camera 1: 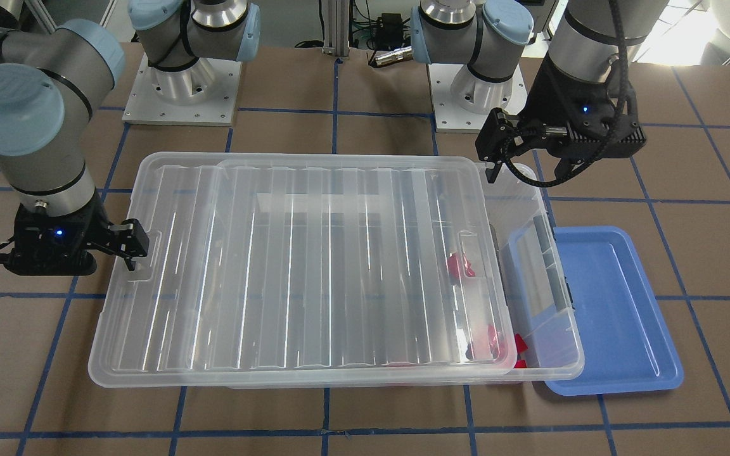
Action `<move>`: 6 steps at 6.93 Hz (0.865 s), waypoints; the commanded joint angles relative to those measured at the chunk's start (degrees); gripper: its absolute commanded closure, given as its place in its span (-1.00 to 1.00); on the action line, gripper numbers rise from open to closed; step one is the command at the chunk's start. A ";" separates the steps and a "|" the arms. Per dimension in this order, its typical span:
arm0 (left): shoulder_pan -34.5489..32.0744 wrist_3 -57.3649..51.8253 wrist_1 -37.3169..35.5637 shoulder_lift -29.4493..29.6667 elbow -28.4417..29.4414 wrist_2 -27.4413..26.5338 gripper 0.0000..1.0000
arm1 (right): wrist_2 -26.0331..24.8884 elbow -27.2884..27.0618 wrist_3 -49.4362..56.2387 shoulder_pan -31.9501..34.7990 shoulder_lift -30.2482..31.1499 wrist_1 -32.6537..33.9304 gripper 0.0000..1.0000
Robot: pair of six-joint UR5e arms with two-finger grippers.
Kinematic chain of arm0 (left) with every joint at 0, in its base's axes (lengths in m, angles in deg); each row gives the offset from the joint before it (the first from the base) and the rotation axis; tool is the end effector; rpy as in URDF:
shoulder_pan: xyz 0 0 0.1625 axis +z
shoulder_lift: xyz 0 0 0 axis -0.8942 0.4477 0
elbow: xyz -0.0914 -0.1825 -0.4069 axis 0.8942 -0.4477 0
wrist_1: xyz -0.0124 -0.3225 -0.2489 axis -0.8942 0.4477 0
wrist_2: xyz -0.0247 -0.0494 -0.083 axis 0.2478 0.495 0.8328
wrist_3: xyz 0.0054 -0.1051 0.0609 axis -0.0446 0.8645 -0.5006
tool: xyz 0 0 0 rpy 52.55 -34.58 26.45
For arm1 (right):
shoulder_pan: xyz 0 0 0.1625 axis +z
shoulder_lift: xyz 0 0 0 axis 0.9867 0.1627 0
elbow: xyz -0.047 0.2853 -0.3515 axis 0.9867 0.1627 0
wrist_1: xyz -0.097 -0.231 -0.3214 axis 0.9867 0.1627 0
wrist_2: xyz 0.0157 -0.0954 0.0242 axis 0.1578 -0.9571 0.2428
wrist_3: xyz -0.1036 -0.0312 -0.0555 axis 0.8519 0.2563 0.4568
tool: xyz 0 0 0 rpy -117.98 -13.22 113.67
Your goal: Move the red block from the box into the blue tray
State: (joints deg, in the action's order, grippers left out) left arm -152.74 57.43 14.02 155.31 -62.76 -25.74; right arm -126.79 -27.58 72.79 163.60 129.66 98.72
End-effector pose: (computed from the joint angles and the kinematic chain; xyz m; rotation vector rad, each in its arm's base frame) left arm -0.1264 -0.5104 0.5183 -0.0355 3.1310 -0.1174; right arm 0.0456 -0.5677 0.3616 0.1547 -2.9644 0.1319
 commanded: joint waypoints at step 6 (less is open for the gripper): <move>-0.05 0.00 0.00 0.08 0.00 0.02 -1.00 | -0.18 0.00 3.16 -10.18 0.17 -0.76 -1.00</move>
State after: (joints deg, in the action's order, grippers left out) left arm -152.79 57.43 14.02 155.38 -62.76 -25.71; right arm -127.16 -27.51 75.29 155.19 129.81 98.24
